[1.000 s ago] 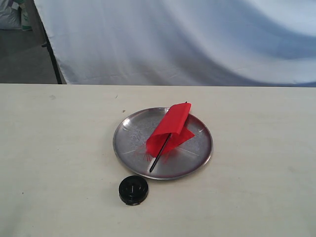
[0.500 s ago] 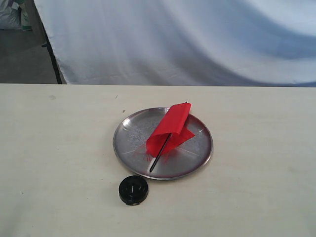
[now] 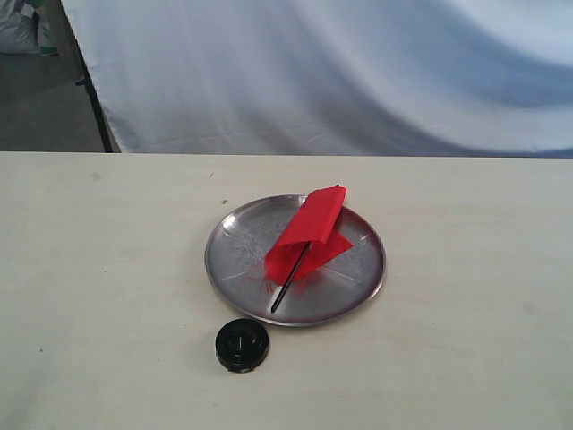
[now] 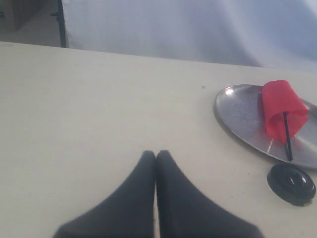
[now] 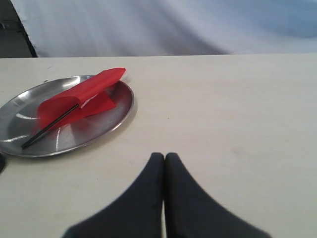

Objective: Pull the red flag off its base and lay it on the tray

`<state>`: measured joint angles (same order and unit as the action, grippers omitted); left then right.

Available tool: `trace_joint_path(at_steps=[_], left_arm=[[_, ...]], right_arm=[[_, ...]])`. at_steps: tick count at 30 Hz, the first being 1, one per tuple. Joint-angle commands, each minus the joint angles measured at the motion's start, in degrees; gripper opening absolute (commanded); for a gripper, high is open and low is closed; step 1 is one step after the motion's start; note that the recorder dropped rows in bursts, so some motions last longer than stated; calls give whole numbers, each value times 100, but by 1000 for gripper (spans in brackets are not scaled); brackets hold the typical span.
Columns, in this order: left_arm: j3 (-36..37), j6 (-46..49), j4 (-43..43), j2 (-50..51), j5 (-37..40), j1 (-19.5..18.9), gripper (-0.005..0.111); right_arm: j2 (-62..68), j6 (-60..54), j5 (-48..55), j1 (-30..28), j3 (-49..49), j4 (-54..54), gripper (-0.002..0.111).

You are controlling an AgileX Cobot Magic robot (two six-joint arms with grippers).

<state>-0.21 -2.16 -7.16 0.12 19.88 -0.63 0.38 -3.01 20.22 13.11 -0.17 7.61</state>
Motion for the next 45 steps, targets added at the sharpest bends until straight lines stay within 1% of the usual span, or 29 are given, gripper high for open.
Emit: trace_joint_path(at_steps=[1, 20, 40, 45], left_arm=[[21, -23, -45, -12, -16, -13, 0], [21, -23, -45, -12, -16, -13, 0], [21, -23, -45, -12, -16, -13, 0], [21, -23, -45, -12, -16, -13, 0]], right_arm=[[-38, -6, -10, -35, 17, 2, 0], [-38, 40, -22, -35, 17, -303, 0], [-38, 189, -41, -35, 17, -325, 0], [-38, 189, -185, -35, 17, -325, 0]])
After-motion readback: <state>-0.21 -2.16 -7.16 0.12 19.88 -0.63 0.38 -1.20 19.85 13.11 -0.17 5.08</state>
